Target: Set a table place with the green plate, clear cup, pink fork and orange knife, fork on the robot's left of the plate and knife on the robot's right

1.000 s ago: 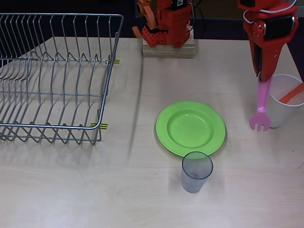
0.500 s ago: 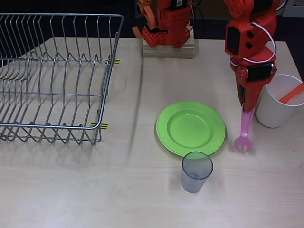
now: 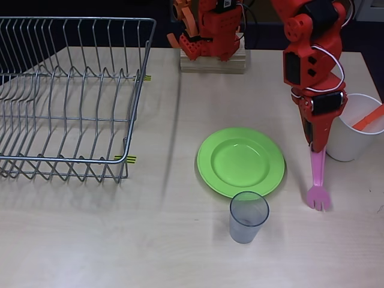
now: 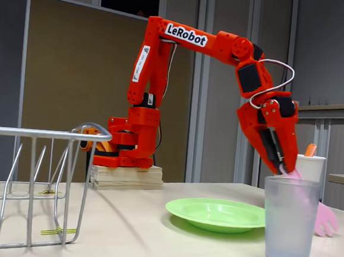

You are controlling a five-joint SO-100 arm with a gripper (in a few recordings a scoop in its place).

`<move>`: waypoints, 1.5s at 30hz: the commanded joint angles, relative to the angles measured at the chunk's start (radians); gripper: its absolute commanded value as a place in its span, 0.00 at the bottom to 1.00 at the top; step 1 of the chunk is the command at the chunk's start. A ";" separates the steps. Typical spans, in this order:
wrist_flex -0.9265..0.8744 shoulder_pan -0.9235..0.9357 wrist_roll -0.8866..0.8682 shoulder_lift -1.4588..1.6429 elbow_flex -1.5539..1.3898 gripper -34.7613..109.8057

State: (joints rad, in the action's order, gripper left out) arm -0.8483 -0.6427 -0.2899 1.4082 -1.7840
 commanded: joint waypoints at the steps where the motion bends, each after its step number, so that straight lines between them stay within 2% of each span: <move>1: 0.040 -0.054 -0.063 0.040 -0.063 0.24; 12: 0.210 -0.106 -0.239 0.077 -0.278 0.24; 29: 0.255 -0.043 -0.295 0.110 -0.379 0.24; 38: 0.287 -0.025 -0.304 0.109 -0.400 0.31; 45: 0.316 -0.040 -0.348 0.075 -0.394 0.32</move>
State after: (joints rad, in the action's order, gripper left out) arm -0.5430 -0.6703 -0.6090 1.4711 -2.1829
